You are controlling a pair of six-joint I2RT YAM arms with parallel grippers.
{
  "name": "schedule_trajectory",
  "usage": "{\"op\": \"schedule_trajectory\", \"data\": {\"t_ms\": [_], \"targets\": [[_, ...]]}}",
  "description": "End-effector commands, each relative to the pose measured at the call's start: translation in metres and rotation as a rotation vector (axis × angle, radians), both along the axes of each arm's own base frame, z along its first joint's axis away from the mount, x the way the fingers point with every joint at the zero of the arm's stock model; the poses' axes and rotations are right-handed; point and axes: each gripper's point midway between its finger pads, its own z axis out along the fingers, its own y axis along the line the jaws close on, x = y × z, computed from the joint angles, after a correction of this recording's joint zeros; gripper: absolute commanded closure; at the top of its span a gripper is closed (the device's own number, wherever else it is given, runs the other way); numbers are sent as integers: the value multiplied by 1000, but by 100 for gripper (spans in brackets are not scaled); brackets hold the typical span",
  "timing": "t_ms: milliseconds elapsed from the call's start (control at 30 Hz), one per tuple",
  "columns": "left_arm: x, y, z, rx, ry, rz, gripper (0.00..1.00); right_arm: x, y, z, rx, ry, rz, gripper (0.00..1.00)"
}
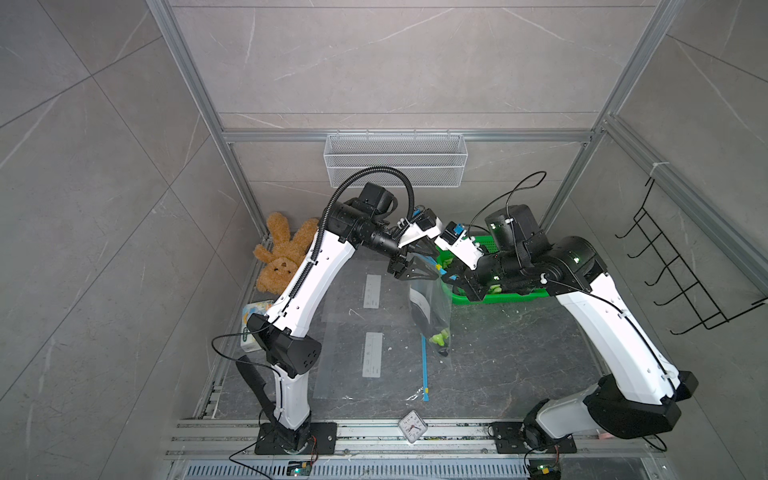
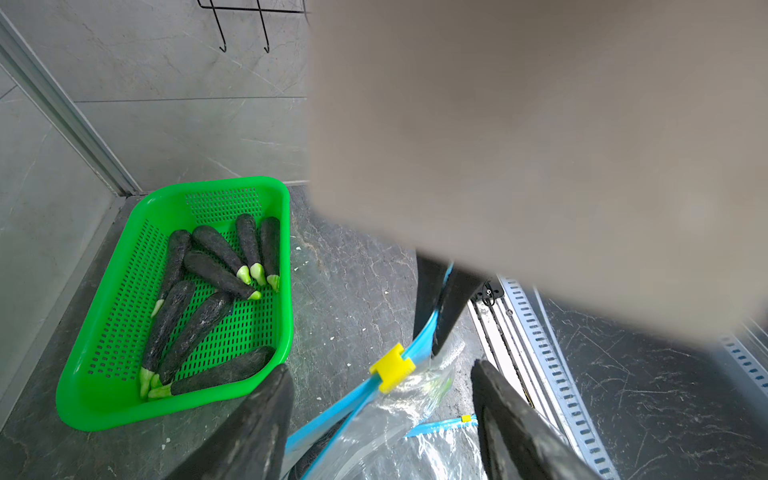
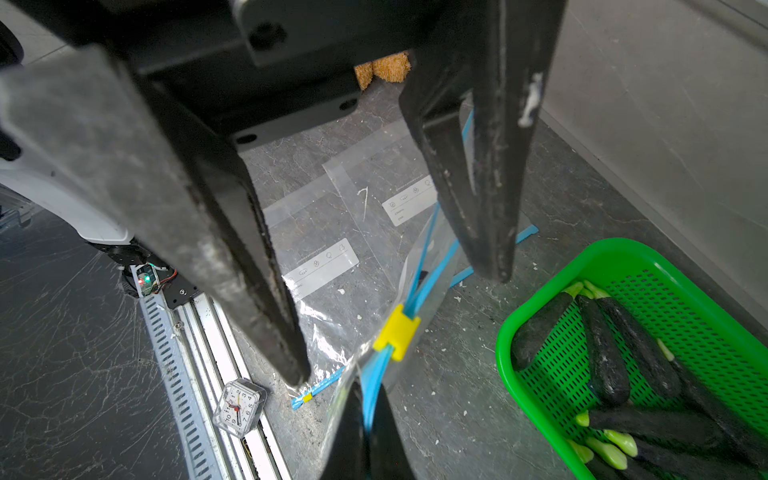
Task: Place the eggplant in a zip-top bag and seal the zipper
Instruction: Zip the zipper on the zipper food storage bag.
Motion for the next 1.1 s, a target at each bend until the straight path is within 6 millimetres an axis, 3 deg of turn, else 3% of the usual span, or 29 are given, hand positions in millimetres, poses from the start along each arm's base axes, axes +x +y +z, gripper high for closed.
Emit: {"op": "schedule_trajectory", "data": {"t_ms": [0,267,633,733,933,1067], "targets": [[-8,1,9,-39,0,-39,31,0,8,10,38,-15,11,100],[-6,0,5,-33,14,-41,55,5,6,9,28,-24,-9,100],[-7,-2,0,-36,39,-57,57,11,5,8,28,-40,-40,100],[-8,-3,-2,-36,52,-63,49,13,5,10,34,-46,-49,100],[-8,-2,-8,-20,72,-61,58,18,6,9,32,-54,-61,100],[-9,-1,-9,-13,77,-58,74,19,7,9,34,-56,-63,100]]}}
